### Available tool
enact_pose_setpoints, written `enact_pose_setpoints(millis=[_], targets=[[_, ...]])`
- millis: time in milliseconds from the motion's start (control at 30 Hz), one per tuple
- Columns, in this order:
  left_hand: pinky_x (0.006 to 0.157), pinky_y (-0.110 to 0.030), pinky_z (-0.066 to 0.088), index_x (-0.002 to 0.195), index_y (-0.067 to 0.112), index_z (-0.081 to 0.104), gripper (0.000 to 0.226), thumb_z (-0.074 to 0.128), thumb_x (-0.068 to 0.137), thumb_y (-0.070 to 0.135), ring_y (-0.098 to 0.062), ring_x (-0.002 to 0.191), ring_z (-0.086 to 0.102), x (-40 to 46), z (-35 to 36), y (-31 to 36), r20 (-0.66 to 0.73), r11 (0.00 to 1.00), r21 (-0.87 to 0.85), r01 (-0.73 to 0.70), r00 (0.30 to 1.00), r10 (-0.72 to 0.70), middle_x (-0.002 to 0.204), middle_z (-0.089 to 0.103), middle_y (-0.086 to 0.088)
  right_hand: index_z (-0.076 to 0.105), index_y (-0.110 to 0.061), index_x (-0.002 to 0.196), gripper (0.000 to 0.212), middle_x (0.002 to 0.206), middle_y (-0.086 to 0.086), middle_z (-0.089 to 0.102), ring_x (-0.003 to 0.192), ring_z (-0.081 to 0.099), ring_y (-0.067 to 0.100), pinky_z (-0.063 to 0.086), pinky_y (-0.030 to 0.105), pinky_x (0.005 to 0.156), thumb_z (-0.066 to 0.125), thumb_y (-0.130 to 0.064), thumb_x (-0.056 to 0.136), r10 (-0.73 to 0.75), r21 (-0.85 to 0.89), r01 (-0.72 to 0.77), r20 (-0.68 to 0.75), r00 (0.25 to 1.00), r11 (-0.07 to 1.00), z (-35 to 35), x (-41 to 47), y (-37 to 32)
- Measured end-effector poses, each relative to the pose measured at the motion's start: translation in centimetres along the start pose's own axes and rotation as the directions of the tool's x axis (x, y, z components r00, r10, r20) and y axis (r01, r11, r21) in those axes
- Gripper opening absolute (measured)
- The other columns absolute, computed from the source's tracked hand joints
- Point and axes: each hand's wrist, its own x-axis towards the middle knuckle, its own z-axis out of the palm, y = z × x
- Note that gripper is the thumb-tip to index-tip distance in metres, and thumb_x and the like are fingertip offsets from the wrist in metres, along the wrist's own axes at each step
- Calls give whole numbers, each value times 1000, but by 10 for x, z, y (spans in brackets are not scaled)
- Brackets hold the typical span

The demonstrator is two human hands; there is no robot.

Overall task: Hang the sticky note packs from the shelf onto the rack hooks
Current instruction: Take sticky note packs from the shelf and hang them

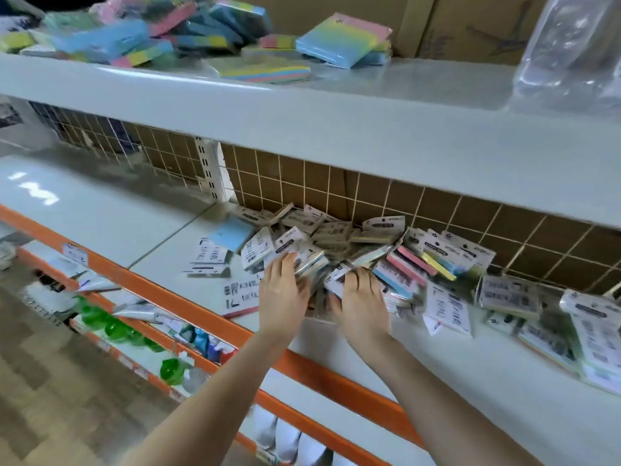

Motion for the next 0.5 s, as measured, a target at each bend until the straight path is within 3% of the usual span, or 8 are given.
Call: enact_pose_setpoints(millis=[100,200,367,500], targets=[[105,-42,36,134,7,47,45,55,94,27,-29,128,44,11,7,-14,79,999,-13,-50,996,51,134,52,-12,42,-4,132,56,140,14,38,131,33,30,22,36,112,42,-47,96,-14,-34,14,1,1000,999,3,-1,3],[97,-42,44,127,9,54,36,57,93,23,-29,117,51,12,9,-24,85,995,-32,-97,991,99,123,58,-12,38,-4,136,69,143,15,34,135,26,30,18,37,115,39,-57,92,3,-53,-1,27,1000,999,4,-6,0],[74,-48,50,113,5,65,35,75,79,9,-42,90,56,12,6,-35,36,972,7,-236,971,235,101,61,-20,50,-4,126,54,132,13,47,127,39,29,34,35,107,59,-42,89,135,28,-133,-98,986,991,5,-15,-20],[66,-46,52,109,2,67,32,75,79,8,-41,84,56,11,-1,-46,8,934,12,-357,934,357,96,61,-20,51,-3,128,52,131,13,51,125,43,30,34,38,108,60,-38,90,209,1,-212,-168,963,977,7,-26,-36]])
